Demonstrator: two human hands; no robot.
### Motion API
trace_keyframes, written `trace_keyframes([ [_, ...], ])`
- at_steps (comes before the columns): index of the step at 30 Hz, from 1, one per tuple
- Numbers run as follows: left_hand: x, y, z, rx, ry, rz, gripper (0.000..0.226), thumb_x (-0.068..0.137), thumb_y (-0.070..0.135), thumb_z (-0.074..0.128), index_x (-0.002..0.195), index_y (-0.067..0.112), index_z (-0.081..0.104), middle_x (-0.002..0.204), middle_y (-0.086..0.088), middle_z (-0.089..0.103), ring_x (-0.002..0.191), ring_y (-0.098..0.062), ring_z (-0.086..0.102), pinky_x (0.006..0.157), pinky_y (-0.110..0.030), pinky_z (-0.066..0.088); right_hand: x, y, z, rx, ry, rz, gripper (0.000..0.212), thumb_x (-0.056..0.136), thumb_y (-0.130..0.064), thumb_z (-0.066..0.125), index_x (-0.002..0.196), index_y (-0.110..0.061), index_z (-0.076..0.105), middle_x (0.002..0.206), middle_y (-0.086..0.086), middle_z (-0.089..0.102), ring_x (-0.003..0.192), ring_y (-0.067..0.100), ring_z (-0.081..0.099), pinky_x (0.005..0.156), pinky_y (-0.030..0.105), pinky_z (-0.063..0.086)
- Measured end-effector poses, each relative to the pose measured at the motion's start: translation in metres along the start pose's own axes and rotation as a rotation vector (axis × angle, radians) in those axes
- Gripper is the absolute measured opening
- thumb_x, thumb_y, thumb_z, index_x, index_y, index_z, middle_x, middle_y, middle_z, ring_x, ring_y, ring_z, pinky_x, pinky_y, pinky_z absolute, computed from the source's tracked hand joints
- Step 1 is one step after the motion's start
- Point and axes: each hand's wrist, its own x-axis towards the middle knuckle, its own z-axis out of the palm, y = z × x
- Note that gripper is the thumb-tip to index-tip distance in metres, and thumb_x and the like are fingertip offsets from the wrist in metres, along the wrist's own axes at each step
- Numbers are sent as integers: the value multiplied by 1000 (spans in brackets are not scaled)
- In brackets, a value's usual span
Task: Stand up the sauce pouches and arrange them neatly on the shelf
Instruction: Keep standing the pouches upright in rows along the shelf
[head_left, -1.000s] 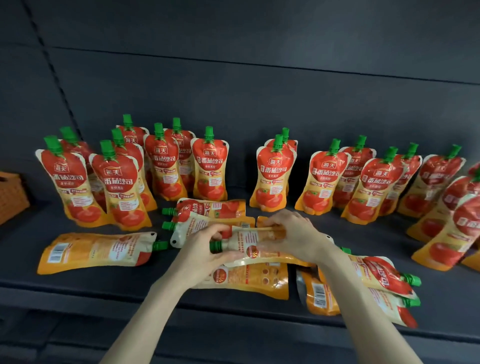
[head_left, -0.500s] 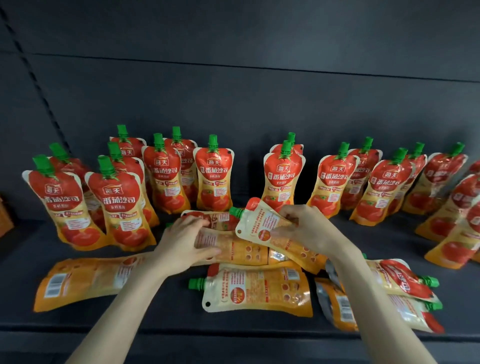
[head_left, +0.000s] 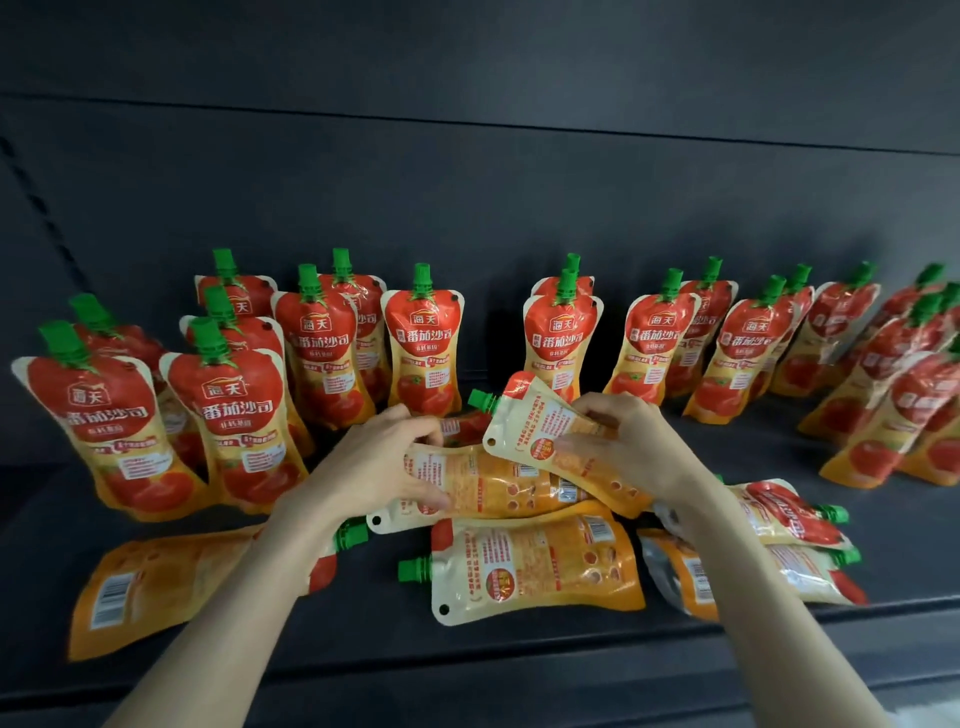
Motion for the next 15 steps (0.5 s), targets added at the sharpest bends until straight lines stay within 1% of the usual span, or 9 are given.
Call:
trace_keyframes([
  [2,0,3,-8,-71,-14,12,47,60,39,84,96,32,56,96,13,46,84,-5,51,67,-21,45,-2,-1,-1,35,9,9,23,79,-36,72,100,-27,66,105,-11,69,97,8,65,92,44,50],
  [4,-1,5,-19,-99,-47,15,53,61,33,85,105,33,55,101,14,45,88,-4,50,68,-17,42,-3,-2,1,70,9,8,25,79,-32,73,99,-19,67,104,-7,70,94,6,66,86,39,55],
  [7,-3,5,-35,-54,-92,32,65,63,35,84,120,32,52,114,15,47,101,-3,49,83,-22,46,-2,1,6,61,26,-23,27,78,-32,74,100,-17,68,104,-7,71,93,6,66,86,37,55],
  [8,-5,6,-39,-78,-97,25,69,63,34,84,123,32,50,117,14,48,104,-4,51,86,-25,49,-2,0,7,77,30,-26,28,78,-31,74,101,-17,68,105,-7,70,94,6,66,85,35,56],
  [9,-6,6,-43,-129,-86,17,71,63,32,84,124,33,49,117,13,51,103,-6,54,85,-28,52,-2,0,7,108,34,-25,29,78,-30,74,102,-16,68,106,-6,70,94,6,67,84,33,57],
  [11,-11,9,-46,-267,-9,28,72,61,23,86,121,37,49,111,12,56,99,-8,59,80,-32,56,-3,-1,8,163,48,-27,28,78,-26,74,103,-15,67,107,-5,70,95,5,67,81,29,57],
  [12,-13,12,-46,-337,46,43,72,61,18,86,120,38,49,108,12,57,98,-7,60,78,-30,57,-4,-2,8,179,58,-36,28,78,-25,73,103,-14,67,106,-6,70,94,5,67,80,27,57],
  [15,-17,19,-39,-486,222,66,71,62,13,85,119,38,51,106,14,59,97,1,59,71,-17,54,-7,-4,9,235,101,-49,25,79,-22,72,102,-13,67,101,-13,67,91,-3,65,75,17,55],
])
